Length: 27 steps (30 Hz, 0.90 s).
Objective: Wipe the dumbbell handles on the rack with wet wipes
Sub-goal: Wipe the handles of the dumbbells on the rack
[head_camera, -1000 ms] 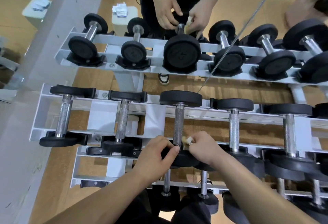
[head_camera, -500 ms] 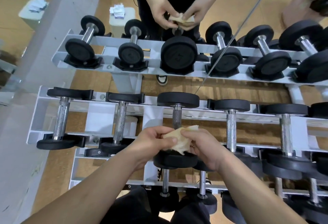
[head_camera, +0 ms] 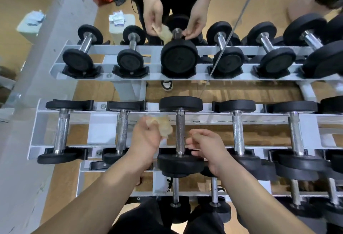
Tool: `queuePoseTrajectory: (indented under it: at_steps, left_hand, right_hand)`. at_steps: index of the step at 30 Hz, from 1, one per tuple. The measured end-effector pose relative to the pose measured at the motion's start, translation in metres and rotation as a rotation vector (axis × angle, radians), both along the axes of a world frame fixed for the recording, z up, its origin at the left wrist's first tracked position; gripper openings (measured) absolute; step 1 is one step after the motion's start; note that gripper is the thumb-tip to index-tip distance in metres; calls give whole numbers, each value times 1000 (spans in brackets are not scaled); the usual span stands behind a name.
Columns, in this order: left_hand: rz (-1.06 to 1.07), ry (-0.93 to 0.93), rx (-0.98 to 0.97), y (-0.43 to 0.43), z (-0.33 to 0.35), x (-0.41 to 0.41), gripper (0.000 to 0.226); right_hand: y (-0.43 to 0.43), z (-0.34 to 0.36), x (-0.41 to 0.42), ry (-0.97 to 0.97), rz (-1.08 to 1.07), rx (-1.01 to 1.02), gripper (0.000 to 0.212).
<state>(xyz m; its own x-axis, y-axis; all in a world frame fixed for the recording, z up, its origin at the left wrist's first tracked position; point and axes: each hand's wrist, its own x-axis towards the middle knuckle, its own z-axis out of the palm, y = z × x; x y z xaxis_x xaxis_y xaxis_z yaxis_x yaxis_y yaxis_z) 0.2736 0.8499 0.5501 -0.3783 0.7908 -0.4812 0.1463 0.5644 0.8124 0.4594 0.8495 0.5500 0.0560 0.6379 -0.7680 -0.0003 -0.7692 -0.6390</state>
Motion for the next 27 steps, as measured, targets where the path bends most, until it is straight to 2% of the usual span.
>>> queuePoseTrajectory:
  at_steps: [1, 2, 4, 6, 8, 10, 12, 14, 16, 18, 20, 23, 26, 27]
  left_hand:
    - [-142, 257, 158, -2, 1, 1, 25]
    - [-292, 402, 299, -3, 3, 4, 27]
    - [-701, 456, 401, -3, -3, 16, 45]
    - [-1098, 608, 350, 3, -25, 24, 67]
    - [-1294, 839, 365, 18, -47, 12, 75]
    - [-1420, 939, 541, 36, -59, -9, 77]
    - [-1478, 936, 661, 43, -62, -20, 76]
    - [-1484, 844, 763, 35, -67, -23, 66]
    - [-1580, 749, 827, 18, -72, -28, 58]
    - [-1699, 699, 890, 25, -67, -38, 63]
    - [-1703, 712, 968, 47, -66, -42, 72]
    - [-1567, 782, 902, 49, -69, -27, 89]
    - [-1715, 651, 865, 22, -77, -34, 79]
    - [-1764, 617, 888, 29, -75, -39, 86]
  right_hand:
    - [-1, -4, -1, -55, 17, 16, 16]
    - [-2, -8, -3, -99, 31, 34, 18]
    - [-4, -11, -7, -150, 41, 53, 22]
    - [-6, -12, -10, -147, 51, 53, 26]
    - [-11, -14, -10, -172, 137, 88, 26]
    - [-17, -20, -11, -294, 307, 141, 27]
    - [-30, -25, -10, -419, 440, 123, 24]
    - [-40, -30, -6, -411, 417, 114, 30]
    - [-48, -32, -4, -371, 361, 123, 38]
    - [-48, -31, -3, -364, 368, 128, 40]
    - [-46, -32, -3, -374, 388, 116, 40]
    - [-48, -33, -5, -376, 378, 107, 40]
    - [-50, -31, -6, -369, 367, 96, 38]
    - [-49, -30, -6, -371, 371, 90, 39]
